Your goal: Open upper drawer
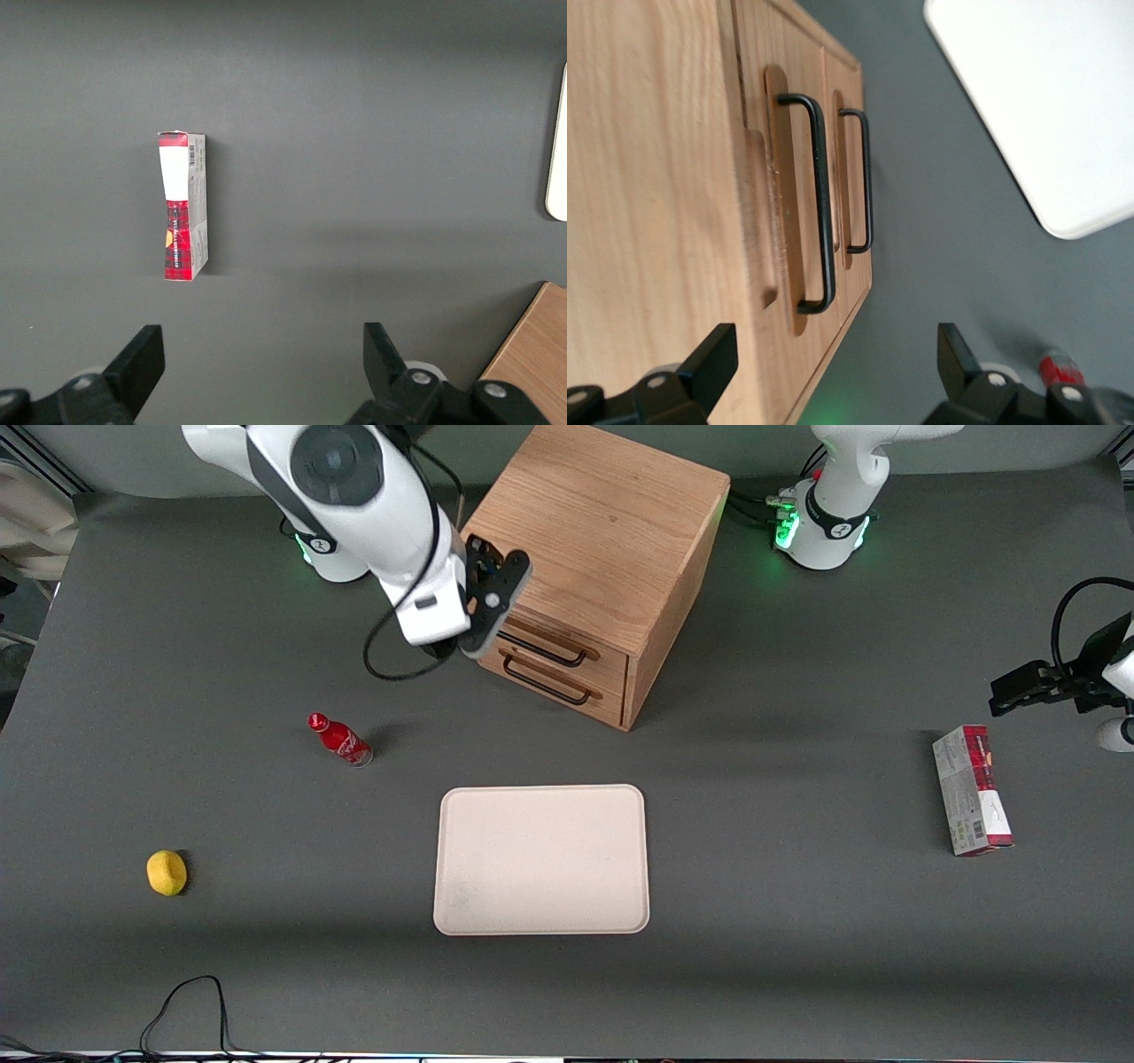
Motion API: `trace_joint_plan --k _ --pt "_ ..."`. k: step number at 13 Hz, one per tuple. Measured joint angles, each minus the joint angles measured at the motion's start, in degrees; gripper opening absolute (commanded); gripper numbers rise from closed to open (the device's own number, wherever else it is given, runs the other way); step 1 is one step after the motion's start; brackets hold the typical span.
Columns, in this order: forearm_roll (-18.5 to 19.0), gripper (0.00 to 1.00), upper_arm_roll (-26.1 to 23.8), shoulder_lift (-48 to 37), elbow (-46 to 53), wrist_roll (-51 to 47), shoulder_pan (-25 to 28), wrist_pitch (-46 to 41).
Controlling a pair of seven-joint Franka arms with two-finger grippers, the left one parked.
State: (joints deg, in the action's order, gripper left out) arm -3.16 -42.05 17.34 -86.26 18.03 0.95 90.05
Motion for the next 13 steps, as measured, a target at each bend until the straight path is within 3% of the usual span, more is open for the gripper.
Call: trace_joint_plan --k 4,13 --pt "0.0 1.0 -0.8 6.8 0.1 2.0 0.6 0.8" --pt "1.2 1.0 -0.9 9.5 -3.8 3.0 1.6 7.6"
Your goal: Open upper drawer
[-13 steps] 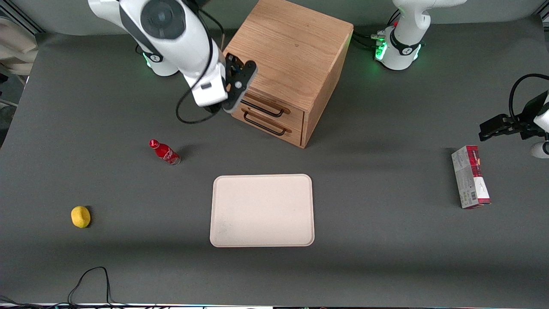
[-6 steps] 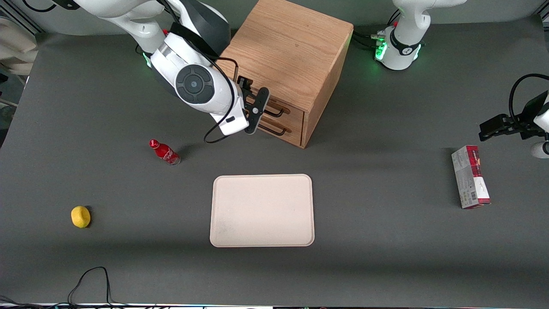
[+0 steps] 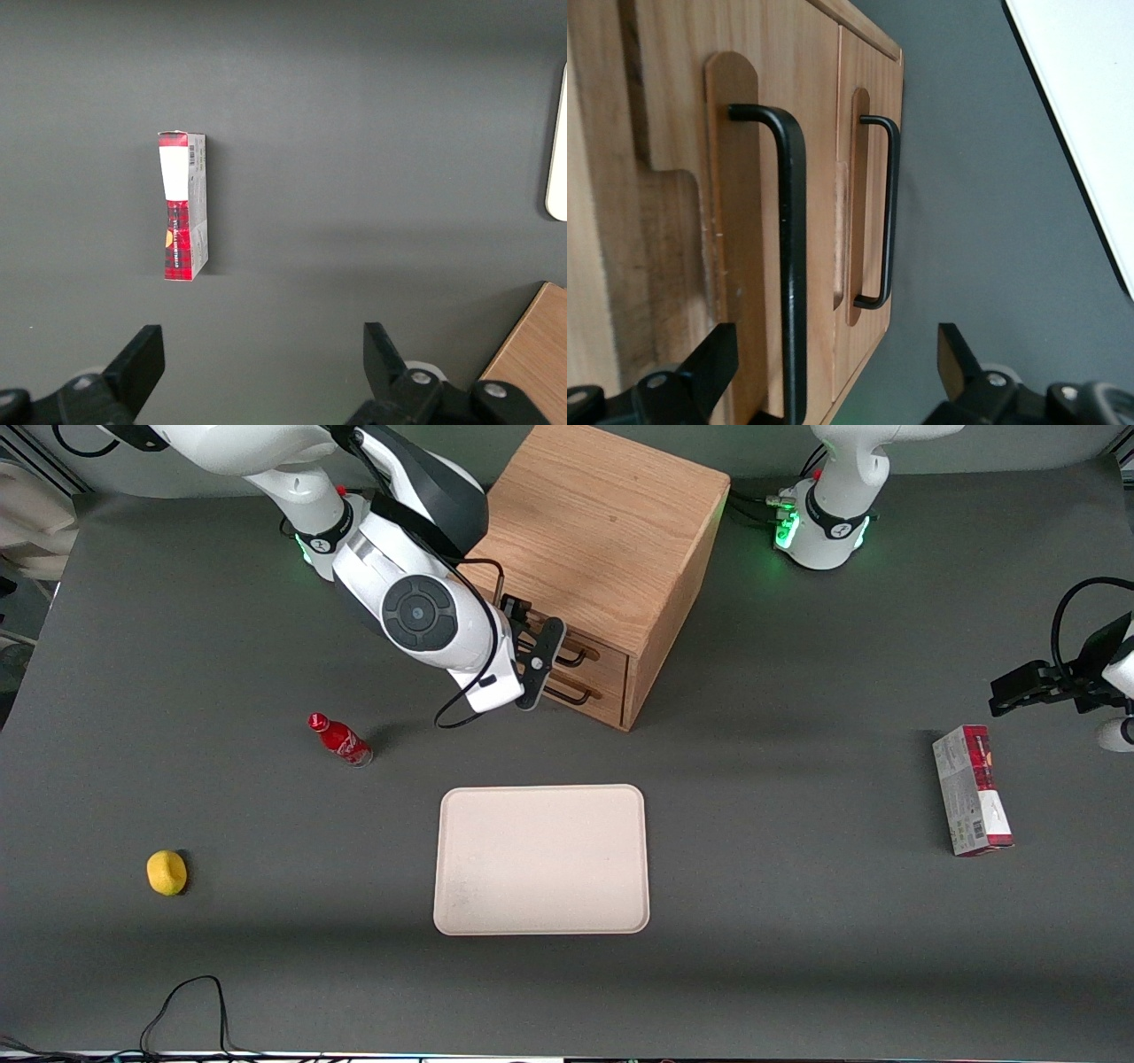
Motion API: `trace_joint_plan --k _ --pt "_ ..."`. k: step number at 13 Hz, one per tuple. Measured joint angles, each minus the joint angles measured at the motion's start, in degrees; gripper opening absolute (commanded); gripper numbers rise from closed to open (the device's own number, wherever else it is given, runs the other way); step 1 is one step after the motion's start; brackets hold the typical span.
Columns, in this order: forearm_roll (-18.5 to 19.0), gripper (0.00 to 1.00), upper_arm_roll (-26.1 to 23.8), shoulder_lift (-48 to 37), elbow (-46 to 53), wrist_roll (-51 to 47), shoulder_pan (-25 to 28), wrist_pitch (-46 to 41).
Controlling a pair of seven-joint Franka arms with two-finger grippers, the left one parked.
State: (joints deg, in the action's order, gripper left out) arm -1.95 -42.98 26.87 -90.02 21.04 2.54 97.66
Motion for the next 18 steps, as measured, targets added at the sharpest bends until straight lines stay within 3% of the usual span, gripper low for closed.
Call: trace_joint_plan --k 7,18 --pt "0.3 1.0 0.0 1.9 0.0 1.0 0.0 2.6" --pt "5.0 1.0 0.1 3.0 0.6 4.2 -0.4 4.0"
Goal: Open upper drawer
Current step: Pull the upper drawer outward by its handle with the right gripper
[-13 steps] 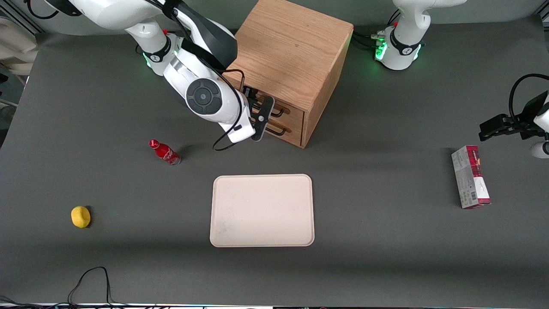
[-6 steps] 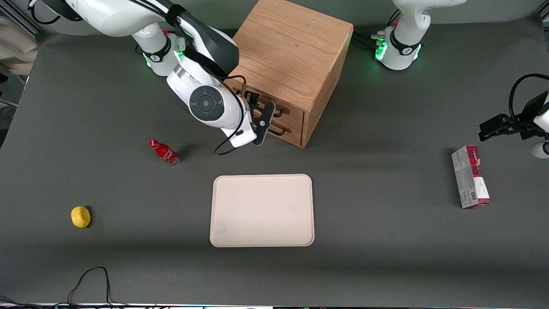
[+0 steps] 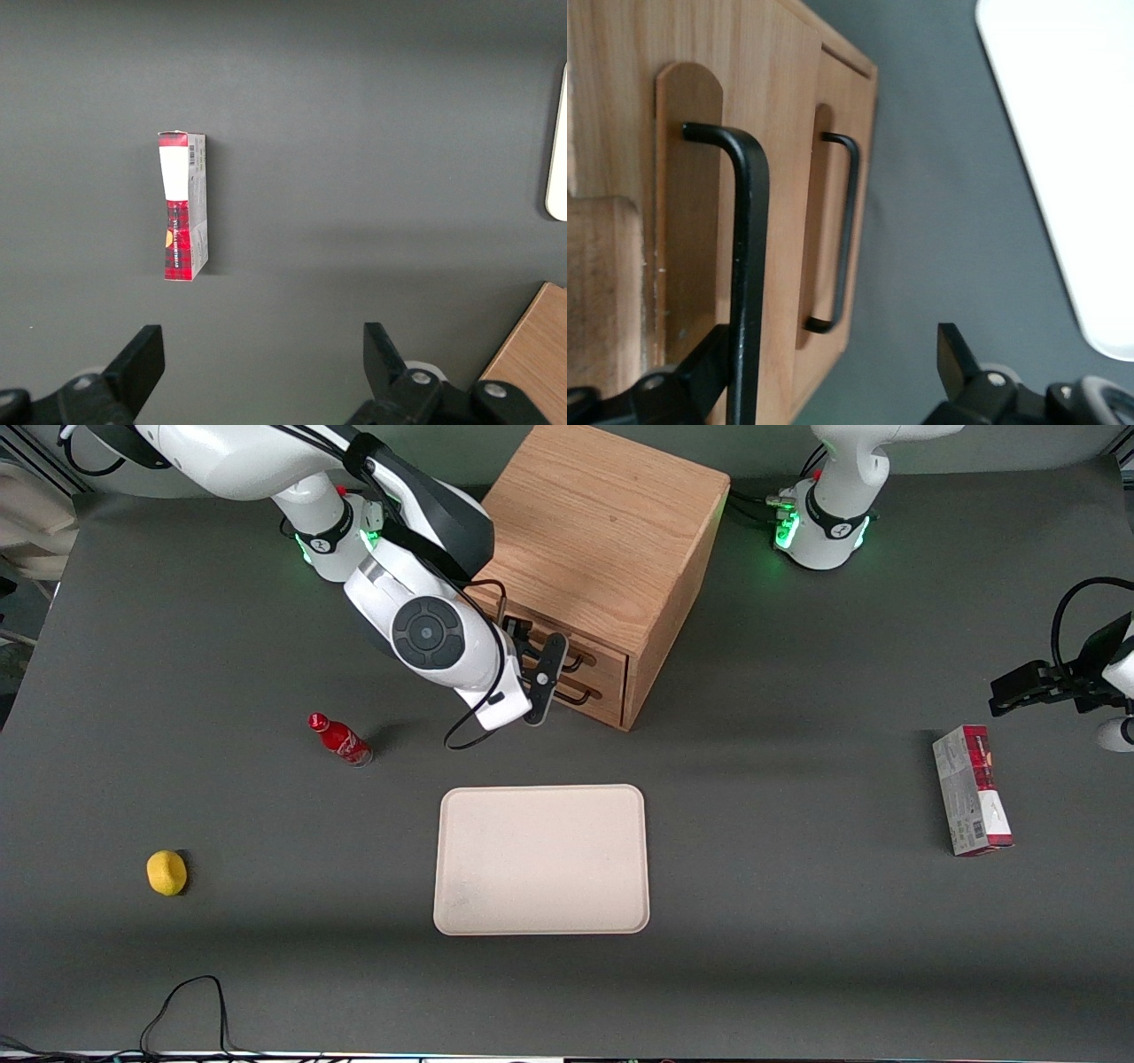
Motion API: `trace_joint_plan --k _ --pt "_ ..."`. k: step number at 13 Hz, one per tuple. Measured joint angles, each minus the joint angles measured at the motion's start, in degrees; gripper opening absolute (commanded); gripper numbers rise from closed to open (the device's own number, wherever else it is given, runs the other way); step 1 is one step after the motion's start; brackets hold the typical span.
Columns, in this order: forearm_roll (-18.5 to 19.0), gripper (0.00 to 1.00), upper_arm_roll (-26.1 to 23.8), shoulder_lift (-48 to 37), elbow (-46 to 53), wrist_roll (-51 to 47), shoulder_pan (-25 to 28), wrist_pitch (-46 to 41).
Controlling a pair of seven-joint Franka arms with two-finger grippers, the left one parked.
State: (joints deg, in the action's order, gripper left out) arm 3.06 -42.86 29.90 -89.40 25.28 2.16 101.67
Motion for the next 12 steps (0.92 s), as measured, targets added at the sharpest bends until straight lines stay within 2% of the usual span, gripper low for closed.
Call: trace_joint_plan --k 9,12 --pt "0.9 1.0 6.6 1.2 4.7 5.3 -1.2 0.8" --pt "2.4 1.0 8.0 2.3 7.0 5.3 -1.3 0.9"
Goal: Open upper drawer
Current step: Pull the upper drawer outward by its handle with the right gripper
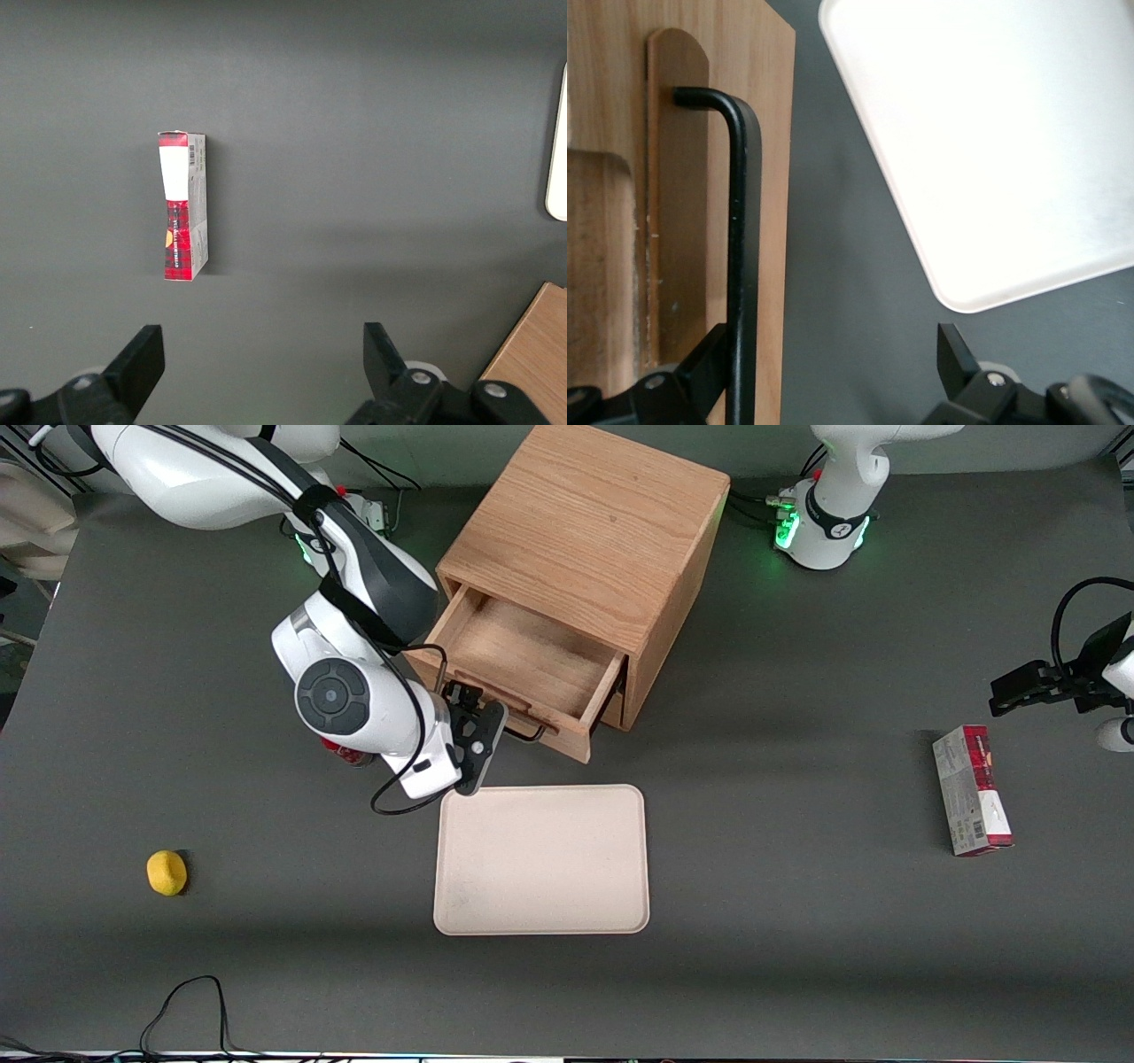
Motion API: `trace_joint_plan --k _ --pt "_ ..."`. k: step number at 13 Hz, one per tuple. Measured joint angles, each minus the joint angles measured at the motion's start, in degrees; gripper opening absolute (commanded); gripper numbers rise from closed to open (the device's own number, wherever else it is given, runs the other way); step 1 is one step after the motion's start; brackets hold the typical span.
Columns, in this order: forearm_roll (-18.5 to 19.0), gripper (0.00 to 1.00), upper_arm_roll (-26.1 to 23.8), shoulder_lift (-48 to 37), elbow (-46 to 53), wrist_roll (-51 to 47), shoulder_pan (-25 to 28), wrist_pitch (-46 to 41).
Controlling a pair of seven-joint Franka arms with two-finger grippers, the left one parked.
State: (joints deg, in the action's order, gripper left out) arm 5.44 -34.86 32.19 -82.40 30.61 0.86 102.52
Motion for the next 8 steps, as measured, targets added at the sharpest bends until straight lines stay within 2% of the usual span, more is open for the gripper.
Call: trace_joint_plan --k 8 --pt "0.4 1.0 6.5 1.0 4.5 0.1 -0.2 0.0"
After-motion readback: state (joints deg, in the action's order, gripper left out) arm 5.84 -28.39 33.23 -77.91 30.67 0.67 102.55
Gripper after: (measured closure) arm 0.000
